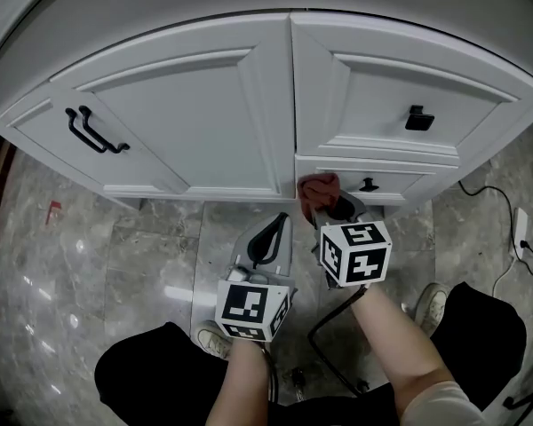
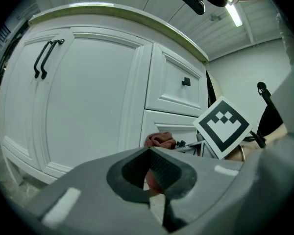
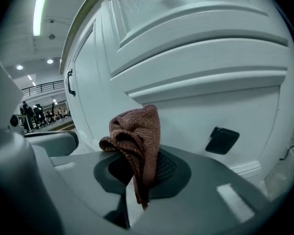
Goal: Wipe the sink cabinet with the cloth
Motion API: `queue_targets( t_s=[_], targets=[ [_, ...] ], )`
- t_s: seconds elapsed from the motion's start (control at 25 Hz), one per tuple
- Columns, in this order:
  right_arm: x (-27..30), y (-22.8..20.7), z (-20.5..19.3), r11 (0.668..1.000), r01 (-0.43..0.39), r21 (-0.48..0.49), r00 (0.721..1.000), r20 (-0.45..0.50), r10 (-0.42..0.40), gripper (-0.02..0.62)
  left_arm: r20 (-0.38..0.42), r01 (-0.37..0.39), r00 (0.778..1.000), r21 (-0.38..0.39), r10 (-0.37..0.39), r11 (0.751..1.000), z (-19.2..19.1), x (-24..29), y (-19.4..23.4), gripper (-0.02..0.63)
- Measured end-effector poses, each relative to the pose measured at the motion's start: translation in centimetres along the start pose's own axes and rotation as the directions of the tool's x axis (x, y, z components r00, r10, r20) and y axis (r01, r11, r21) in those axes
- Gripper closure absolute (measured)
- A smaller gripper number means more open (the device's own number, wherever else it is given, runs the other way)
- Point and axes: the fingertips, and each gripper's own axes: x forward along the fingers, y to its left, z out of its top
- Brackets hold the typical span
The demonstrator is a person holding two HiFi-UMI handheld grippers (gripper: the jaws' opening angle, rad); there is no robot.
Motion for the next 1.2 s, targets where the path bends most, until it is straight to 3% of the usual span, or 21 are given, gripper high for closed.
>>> queue_targets(
  t_s=[0.12,0.44,0.92,1.2],
  targets=[
    [-0.7,-1.8,-0.2,0.998,0.068,0.005,0.998,0.003,-0.068,0.518,0.007,0.004,1.000,-0.008,-0.004,1.000,0.2,0.2,-0.2,0.605],
    [-2.7,-6.6,-0.9,0.968,0.214,0.127,0.976,0.022,-0.219,0.520,0.001,0.042,0.999,-0.011,-0.042,0.999,-0.2,1.1,-2.2,0.605],
    [-4.9,-6.9,-1.0,0.974,0.180,0.139,0.983,0.005,-0.182,0.518,0.010,0.086,0.996,-0.005,-0.086,0.996,0.4,2.3,-4.9,0.605],
    [-6.8,-9.6,-1.4,0.959,0.242,0.145,0.970,-0.001,-0.245,0.518,0.010,0.110,0.994,0.001,-0.110,0.994,0.4,2.9,-6.4,0.605]
  ],
)
